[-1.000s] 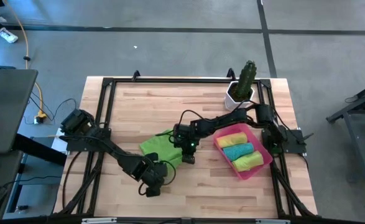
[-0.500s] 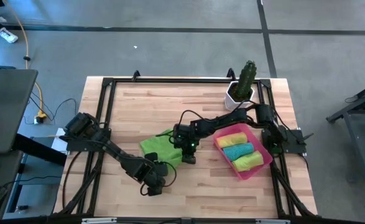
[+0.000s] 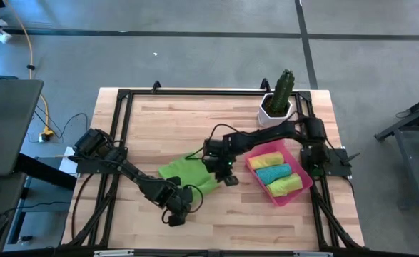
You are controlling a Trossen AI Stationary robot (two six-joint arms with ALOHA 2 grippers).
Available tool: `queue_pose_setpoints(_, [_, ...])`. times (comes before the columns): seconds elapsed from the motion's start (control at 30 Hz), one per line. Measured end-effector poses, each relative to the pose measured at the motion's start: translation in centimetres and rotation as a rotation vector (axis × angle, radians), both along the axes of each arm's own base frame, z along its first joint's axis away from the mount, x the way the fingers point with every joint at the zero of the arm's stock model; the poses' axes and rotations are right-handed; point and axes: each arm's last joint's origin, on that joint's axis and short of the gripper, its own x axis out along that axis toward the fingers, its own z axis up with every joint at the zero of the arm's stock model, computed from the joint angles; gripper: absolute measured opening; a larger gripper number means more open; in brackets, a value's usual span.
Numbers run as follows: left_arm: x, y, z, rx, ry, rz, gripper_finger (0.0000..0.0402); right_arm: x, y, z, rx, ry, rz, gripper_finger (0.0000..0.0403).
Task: Roll microfiber towels into tight, uniform cylinder then place into a basket
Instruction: Roll the green microfiber towel
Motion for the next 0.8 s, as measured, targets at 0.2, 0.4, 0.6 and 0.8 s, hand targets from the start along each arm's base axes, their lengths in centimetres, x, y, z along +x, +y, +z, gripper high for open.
queue_pose_setpoints(0.2, [-0.1,-0.1,0.0,0.003,0.002,-0.014,0.0015,-0.5,4.2,2.0,-0.156,-0.169,0.211,0.0078])
queue_pose_setpoints(0.4, [-0.5,-0.9,0.0,0.009,-0.002,-0.024,0.0016,-1.9,8.4,1.8,-0.291,-0.167,0.34,0.0073])
queue_pose_setpoints(0.6, [-0.8,-1.3,-0.1,0.013,-0.011,0.003,0.0015,-4.9,8.1,-0.3,-0.264,-0.149,0.267,0.0019])
queue_pose_setpoints(0.8, [-0.7,-1.4,-0.1,0.008,-0.024,0.018,0.0016,-6.6,7.3,1.0,-0.228,-0.475,0.084,0.0022])
